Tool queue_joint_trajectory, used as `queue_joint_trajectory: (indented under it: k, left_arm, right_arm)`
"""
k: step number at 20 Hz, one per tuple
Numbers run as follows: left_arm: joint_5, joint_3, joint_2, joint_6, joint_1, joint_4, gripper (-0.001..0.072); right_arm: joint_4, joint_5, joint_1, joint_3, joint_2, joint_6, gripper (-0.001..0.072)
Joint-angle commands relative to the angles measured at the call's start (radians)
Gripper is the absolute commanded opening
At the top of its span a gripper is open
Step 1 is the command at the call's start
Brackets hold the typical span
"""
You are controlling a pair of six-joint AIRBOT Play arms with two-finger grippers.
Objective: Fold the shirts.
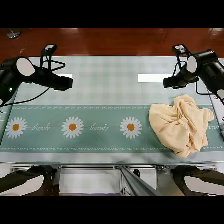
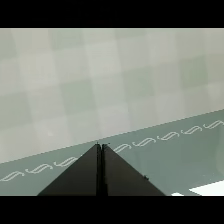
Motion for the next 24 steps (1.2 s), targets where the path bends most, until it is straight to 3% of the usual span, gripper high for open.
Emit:
queue_joint_trajectory:
  k: [1, 6, 7, 8, 9, 11, 12, 15, 19, 21, 24]
  left_arm:
    - [0.0, 0.0, 0.0, 0.0, -0.001, 0.0, 0.002]
    - [0.016, 0.0, 0.0, -0.016, -0.001, -0.039, 0.002]
    - [0.012, 0.001, 0.0, -0.016, -0.001, -0.047, 0.0042]
    - [0.003, 0.001, 0.0, -0.016, -0.001, -0.045, 0.0297]
    - [-0.031, 0.001, 0.0, -0.019, 0.0, -0.044, 0.0699]
    - [-0.144, 0.008, 0.001, 0.012, 0.005, -0.029, 0.0702]
    - [-0.203, 0.007, 0.012, 0.021, 0.007, -0.03, 0.0702]
    - [-0.249, -0.048, 0.132, 0.064, -0.008, -0.08, 0.0701]
    - [-0.108, -0.284, 0.401, 0.005, -0.046, -0.093, 0.0702]
    - [0.02, -0.404, 0.467, -0.016, -0.044, -0.094, 0.0702]
    - [0.055, -0.464, 0.447, -0.026, -0.044, -0.094, 0.0702]
  right_arm:
    - [0.0, 0.0, 0.0, 0.001, 0.001, 0.001, 0.0013]
    - [0.044, -0.091, 0.0, 0.006, 0.002, 0.03, 0.0017]
    - [0.061, -0.067, 0.0, 0.019, 0.002, 0.029, 0.0097]
    - [0.048, -0.016, 0.0, 0.039, 0.002, 0.03, 0.0421]
    - [0.014, 0.035, -0.001, 0.045, 0.009, 0.029, 0.0625]
    - [-0.166, 0.187, -0.011, 0.045, 0.026, 0.031, 0.0634]
    - [-0.183, 0.258, -0.032, 0.039, 0.044, 0.032, 0.0633]
    - [-0.077, 0.243, -0.128, -0.129, 0.21, 0.069, 0.0633]
    - [-0.047, 0.103, -0.239, -0.462, 0.393, 0.143, 0.0633]
    - [0.045, 0.035, -0.275, -0.559, 0.383, 0.157, 0.0633]
    - [0.115, 0.033, -0.28, -0.595, 0.311, 0.112, 0.0633]
